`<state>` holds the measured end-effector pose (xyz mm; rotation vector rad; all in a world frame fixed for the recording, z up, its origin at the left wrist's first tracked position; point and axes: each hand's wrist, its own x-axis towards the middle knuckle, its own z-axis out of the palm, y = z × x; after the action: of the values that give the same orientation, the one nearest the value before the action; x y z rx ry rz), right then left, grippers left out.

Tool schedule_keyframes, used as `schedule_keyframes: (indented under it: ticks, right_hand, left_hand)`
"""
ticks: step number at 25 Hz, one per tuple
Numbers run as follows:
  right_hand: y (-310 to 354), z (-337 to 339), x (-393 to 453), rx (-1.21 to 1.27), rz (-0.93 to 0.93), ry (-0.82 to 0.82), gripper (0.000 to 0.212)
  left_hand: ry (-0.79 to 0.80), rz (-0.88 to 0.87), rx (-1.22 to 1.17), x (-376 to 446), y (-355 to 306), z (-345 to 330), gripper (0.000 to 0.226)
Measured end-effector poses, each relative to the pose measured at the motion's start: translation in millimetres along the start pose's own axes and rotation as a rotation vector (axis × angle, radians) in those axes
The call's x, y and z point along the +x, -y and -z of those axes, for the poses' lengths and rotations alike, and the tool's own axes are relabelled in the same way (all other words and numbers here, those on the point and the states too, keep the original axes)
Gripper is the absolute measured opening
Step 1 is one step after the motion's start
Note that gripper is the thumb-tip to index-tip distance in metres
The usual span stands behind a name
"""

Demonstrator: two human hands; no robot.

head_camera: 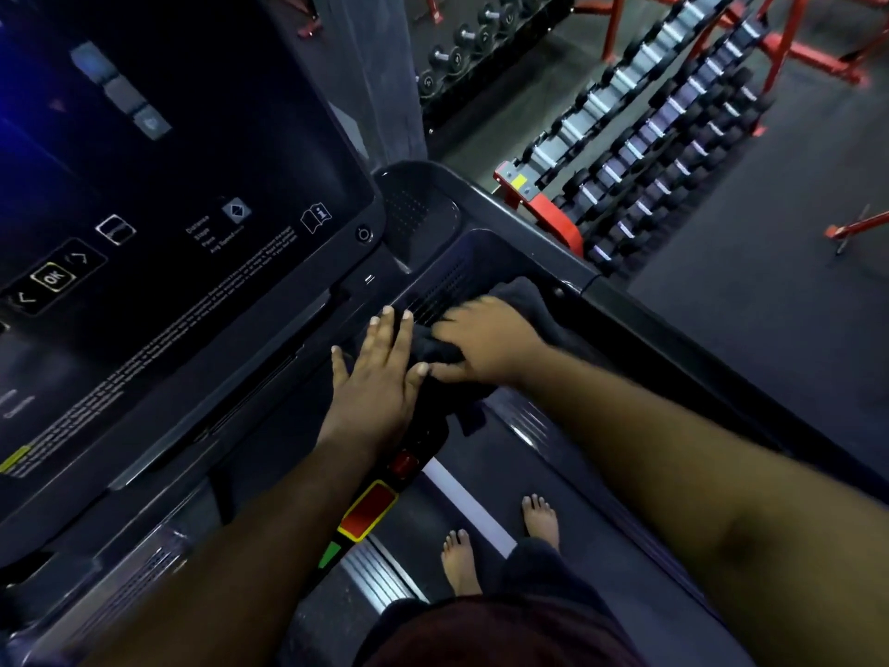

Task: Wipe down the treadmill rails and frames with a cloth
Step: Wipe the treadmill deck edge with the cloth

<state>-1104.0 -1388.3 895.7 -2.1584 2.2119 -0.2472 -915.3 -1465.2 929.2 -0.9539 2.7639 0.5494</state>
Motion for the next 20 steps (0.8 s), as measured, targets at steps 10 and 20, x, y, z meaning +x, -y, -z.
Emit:
schedule_keyframes:
  ticks: [10, 20]
  right_hand:
    - [-6, 8, 11, 0.126, -0.090, 0.067, 0.062]
    - [-19, 4, -5, 0.146, -0.291, -0.011, 0.063]
  left_hand:
    - [-0.033, 0.010, 0.009, -1, -1, -1, 0.065]
    - [-0.043, 0.011, 0.014, -1, -1, -1, 0.071]
